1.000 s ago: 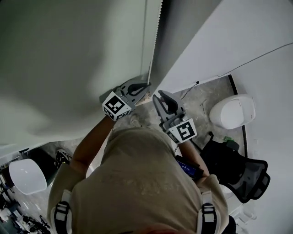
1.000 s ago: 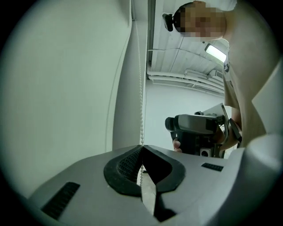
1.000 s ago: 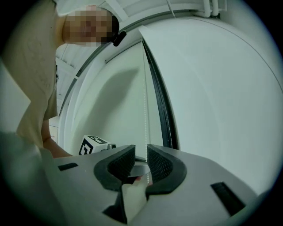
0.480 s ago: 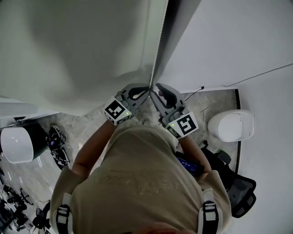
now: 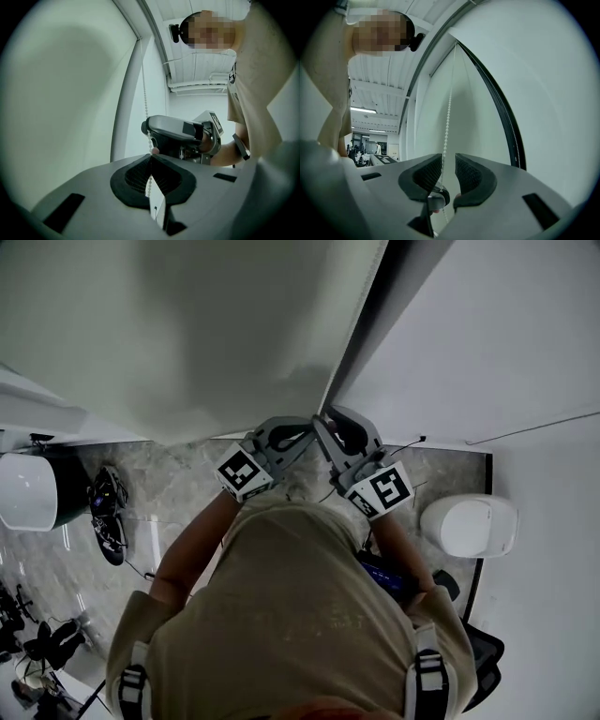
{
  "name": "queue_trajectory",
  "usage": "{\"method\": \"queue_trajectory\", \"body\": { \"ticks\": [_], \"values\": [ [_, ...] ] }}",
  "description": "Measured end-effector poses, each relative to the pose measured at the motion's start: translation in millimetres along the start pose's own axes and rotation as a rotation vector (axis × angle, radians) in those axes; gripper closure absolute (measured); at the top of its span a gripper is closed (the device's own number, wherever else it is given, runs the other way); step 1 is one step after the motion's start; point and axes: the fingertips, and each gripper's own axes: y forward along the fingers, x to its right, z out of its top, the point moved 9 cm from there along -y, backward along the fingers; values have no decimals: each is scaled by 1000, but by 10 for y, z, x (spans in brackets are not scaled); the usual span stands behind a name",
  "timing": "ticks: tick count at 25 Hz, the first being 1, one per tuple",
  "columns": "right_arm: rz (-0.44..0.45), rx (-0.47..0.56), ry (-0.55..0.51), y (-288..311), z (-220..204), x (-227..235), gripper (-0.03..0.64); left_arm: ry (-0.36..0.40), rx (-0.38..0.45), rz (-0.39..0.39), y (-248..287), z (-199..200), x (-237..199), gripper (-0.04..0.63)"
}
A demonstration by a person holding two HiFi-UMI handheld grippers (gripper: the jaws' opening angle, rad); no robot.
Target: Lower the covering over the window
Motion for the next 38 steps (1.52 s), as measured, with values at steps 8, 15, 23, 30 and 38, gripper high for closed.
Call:
{"method": "queue_trajectory", "body": {
  "ticks": [8, 15, 23, 30, 38],
  "values": [
    [11, 7, 11, 218, 82, -142, 592, -3, -58, -84, -113, 107, -94, 577],
    [-108, 26, 124, 108, 53, 23, 604, -160, 97, -147, -290, 169, -263, 487],
    [-80, -91, 132, 94, -437, 37, 606, -15, 94, -117, 124, 919, -442, 464],
    [-4, -95, 167, -120, -455, 129, 606, -56, 112, -135, 332, 871, -264, 578],
    [82, 117, 142, -347, 42, 297, 383, -49, 51, -63, 285, 743, -173, 578]
  ]
}}
